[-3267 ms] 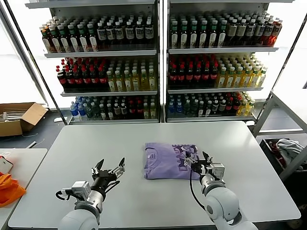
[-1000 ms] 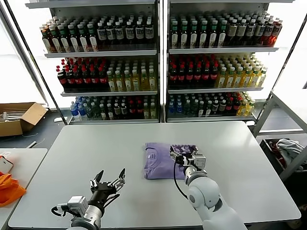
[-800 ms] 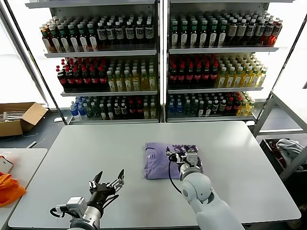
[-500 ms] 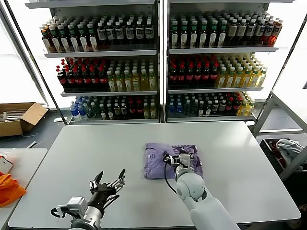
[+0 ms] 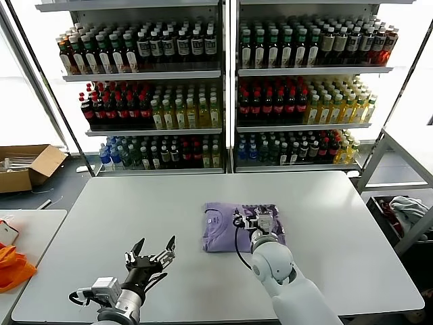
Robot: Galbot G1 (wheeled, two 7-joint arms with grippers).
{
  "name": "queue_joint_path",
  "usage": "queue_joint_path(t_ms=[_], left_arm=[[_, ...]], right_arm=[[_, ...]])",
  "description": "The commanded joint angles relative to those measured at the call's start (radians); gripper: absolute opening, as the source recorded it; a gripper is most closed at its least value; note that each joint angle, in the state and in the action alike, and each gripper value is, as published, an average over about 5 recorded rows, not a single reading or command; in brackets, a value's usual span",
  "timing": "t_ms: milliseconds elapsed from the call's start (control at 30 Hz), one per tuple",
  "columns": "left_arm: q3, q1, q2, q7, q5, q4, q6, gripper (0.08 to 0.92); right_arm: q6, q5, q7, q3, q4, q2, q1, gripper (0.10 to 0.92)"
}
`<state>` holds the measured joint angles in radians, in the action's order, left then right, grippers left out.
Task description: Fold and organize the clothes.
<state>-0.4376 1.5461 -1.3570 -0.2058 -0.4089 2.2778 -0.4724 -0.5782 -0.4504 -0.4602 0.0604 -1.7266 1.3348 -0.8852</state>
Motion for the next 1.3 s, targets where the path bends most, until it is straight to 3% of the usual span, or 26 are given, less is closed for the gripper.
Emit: queue_joint_path(t_ms=[33,267,533,1300], left_arm=[[-0.008,-0.004,-0.01,0.012,0.058,0.022,0.08,0.823],[-0.004,0.005,-0.028,0.05,0.213,-0.016,0.205,0.823],[0.01,-0.012,-0.03,0.074,0.264,-0.042,0.241,0.823],[0.006,-0.049,-0.018,0.079,0.271,-0.114,0.226,0.823]], right_arm=[[0.006,0.227,0.05,0.116,-0.289,-0.062,-0.128,0.823],[0.088,0.319,0.179,0.309,-0.343,-0.097,-0.39,0.823],[0.187,0.374,0.193,0.397,-0.417,-0.046,-0.535,0.823],[0.217,0.405,0.171,0.466,-0.395,-0.013,-0.571,0.823]])
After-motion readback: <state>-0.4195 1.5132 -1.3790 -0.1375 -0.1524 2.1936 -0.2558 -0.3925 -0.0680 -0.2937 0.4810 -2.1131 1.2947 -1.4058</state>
